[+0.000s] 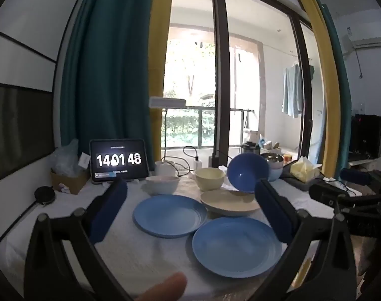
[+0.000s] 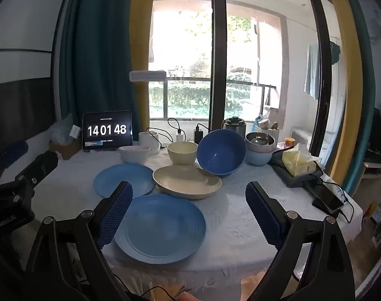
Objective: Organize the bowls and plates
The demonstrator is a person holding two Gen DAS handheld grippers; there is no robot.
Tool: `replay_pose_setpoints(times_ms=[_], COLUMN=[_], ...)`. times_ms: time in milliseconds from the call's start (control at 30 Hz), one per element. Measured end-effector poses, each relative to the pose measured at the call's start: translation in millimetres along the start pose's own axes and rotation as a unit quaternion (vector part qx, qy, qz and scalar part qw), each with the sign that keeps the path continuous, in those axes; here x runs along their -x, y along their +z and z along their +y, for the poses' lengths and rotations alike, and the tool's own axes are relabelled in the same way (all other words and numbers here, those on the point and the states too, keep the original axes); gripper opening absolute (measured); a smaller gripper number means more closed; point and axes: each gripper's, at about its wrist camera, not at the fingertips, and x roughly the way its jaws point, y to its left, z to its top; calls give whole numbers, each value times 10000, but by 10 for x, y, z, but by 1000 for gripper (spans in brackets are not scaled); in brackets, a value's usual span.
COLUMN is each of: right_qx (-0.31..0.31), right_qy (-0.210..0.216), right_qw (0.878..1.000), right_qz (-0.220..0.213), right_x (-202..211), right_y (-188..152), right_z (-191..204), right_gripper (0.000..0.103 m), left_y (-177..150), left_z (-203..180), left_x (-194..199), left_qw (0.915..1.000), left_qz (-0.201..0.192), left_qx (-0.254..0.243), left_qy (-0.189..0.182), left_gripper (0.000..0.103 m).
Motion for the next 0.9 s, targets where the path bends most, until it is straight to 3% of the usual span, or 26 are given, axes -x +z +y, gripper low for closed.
replay_pose_setpoints(times_ms=[100,367,900], right_qx=[-66,26,-38], right_qy=[2,-24,-50], right_qw=[10000,10000,10000], right_qz=[-27,36,9], right_x=[8,-29,-10], right_y=[5,15,-7], right_z=[-3,21,7], right_gripper=[94,94,94], left_y=[-49,-15,-12], left_z=[-88,90,47], left_x=[75,24,99], left_qw=[9996,9998,9999], left_qz=[-59,134,85], left_qx=[-237,142,88], left_qy=[153,19,-3], left_gripper=[102,102,102])
